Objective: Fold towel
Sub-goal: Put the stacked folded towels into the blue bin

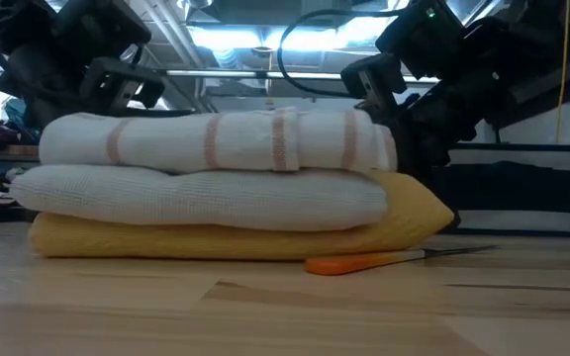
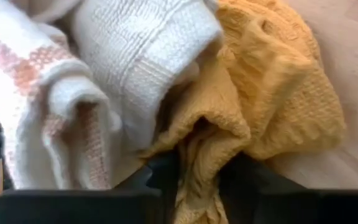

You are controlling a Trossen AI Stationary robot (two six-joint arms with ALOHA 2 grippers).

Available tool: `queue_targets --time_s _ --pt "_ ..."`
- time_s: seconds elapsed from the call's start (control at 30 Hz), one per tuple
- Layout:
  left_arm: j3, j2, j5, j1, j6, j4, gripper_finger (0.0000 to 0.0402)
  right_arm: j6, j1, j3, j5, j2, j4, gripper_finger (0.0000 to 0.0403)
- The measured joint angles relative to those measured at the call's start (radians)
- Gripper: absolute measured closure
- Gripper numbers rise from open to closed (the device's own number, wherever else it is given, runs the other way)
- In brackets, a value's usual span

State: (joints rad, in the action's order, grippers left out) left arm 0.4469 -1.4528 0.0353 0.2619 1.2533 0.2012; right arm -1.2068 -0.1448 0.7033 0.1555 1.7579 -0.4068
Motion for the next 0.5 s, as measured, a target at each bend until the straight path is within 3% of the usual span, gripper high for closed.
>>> queue_targets --time_s 0.23,0.5 --pt "0.000 0.000 0.006 0.000 0.078 -0.006 0.0236 -0.057 0.000 0.000 0.016 0.000 0.046 0.0250" --pt "0.001 -0.003 -0.001 0.015 0.189 -0.007 0.0223 -0.080 0.000 -0.001 0.020 0.000 0.118 0.0242"
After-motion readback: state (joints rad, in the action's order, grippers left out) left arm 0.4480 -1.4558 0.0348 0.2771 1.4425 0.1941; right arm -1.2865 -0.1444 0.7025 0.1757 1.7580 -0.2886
